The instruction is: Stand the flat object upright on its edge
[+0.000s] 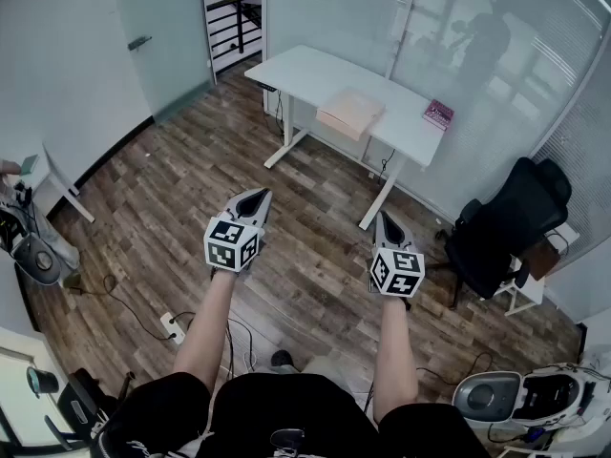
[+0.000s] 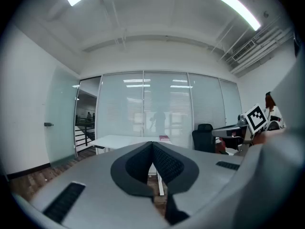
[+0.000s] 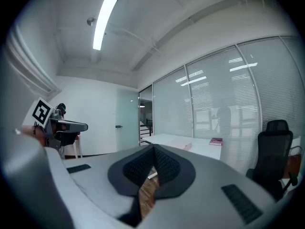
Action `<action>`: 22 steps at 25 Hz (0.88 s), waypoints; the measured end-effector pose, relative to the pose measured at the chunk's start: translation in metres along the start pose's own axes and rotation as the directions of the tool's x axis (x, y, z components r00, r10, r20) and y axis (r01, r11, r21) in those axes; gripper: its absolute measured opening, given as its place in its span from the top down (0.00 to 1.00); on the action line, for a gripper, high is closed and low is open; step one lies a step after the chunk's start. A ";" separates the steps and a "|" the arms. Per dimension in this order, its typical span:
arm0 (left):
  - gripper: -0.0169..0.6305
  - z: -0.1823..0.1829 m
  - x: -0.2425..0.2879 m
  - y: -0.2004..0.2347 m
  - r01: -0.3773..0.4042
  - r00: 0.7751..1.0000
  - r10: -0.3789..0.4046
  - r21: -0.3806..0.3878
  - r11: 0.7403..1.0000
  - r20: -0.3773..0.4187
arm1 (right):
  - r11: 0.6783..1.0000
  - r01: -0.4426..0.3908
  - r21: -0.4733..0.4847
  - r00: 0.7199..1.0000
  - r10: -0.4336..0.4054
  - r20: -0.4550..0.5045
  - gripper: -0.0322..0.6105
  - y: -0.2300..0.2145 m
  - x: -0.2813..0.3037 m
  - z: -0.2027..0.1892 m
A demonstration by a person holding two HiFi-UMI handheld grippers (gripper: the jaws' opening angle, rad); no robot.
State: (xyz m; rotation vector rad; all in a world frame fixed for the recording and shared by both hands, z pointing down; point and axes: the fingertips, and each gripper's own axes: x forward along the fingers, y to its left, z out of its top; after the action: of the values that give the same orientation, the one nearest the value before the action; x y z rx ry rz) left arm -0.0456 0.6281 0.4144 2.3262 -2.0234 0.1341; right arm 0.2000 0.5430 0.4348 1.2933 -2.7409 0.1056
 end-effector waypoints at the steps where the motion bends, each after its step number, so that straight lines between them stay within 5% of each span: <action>1: 0.94 0.000 -0.002 0.002 0.002 1.000 -0.002 -0.001 1.000 0.000 | 1.000 0.001 -0.001 1.000 -0.001 -0.002 0.91 0.002 0.000 -0.001; 11: 0.94 -0.013 0.008 0.021 0.012 1.000 -0.012 -0.005 1.000 -0.003 | 1.000 -0.016 -0.004 1.000 0.016 0.020 0.91 0.010 0.023 -0.006; 22: 0.94 -0.019 0.087 0.061 0.007 1.000 -0.007 0.000 1.000 -0.013 | 0.999 -0.019 -0.029 1.000 0.020 0.014 0.91 -0.017 0.110 -0.004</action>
State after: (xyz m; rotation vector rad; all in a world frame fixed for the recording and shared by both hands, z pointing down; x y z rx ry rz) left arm -0.0947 0.5356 0.4408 2.3255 -2.0098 0.1485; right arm 0.1444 0.4483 0.4533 1.2650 -2.7562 0.0581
